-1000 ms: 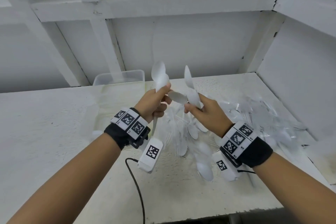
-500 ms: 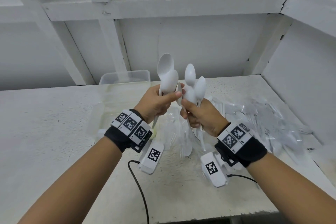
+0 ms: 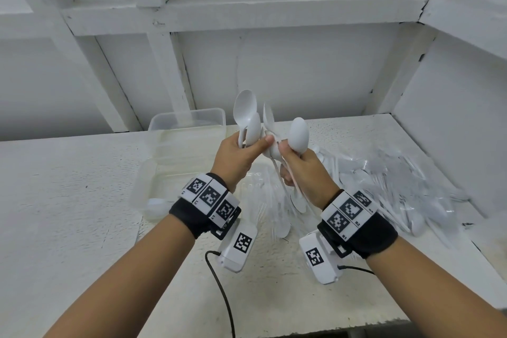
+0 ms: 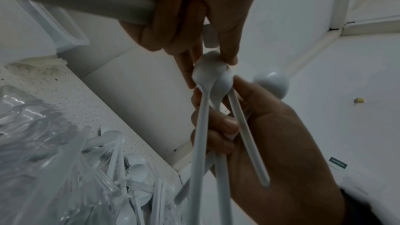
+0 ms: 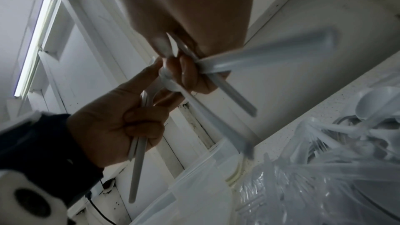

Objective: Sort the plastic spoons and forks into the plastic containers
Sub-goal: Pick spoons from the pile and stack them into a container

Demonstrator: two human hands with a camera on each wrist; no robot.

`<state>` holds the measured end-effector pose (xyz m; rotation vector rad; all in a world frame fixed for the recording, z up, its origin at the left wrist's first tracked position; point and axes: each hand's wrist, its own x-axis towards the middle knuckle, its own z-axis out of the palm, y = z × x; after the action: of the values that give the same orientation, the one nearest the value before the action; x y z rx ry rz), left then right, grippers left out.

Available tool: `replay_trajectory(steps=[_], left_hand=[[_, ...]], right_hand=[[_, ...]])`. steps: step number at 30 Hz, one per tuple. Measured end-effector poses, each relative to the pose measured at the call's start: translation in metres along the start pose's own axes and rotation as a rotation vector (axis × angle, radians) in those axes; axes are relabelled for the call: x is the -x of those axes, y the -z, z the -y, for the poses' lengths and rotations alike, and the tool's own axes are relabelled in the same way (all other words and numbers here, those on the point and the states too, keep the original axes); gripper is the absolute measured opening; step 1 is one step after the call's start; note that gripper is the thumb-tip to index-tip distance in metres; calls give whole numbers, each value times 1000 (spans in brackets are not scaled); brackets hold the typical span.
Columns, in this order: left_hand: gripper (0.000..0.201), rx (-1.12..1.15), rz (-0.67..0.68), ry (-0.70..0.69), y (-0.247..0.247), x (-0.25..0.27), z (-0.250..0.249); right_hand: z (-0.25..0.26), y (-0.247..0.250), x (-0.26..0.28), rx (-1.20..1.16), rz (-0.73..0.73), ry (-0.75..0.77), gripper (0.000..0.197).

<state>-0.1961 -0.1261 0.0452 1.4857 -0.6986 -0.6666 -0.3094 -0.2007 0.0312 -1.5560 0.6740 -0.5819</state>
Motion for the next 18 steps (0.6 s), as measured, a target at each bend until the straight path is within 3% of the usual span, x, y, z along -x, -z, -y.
replay_trajectory(steps=[5,9,12,16,18], left_hand=[[11,28,10,3,-2,1,0],[27,-16,16,33,-3,1,0],[32,-64,45,34,-4,3,-2],[19,-89,36,39,0,3,-3],[24,-56,1,62,6,0,-1]], right_hand=[[0,-1,-1,173,7,44,30],[1,-1,-2,193,15,71,21],[0,-1,1,197,37,72,25],[3,2,0,221,7,120,24],[2,6,0,217,-24,157,23]])
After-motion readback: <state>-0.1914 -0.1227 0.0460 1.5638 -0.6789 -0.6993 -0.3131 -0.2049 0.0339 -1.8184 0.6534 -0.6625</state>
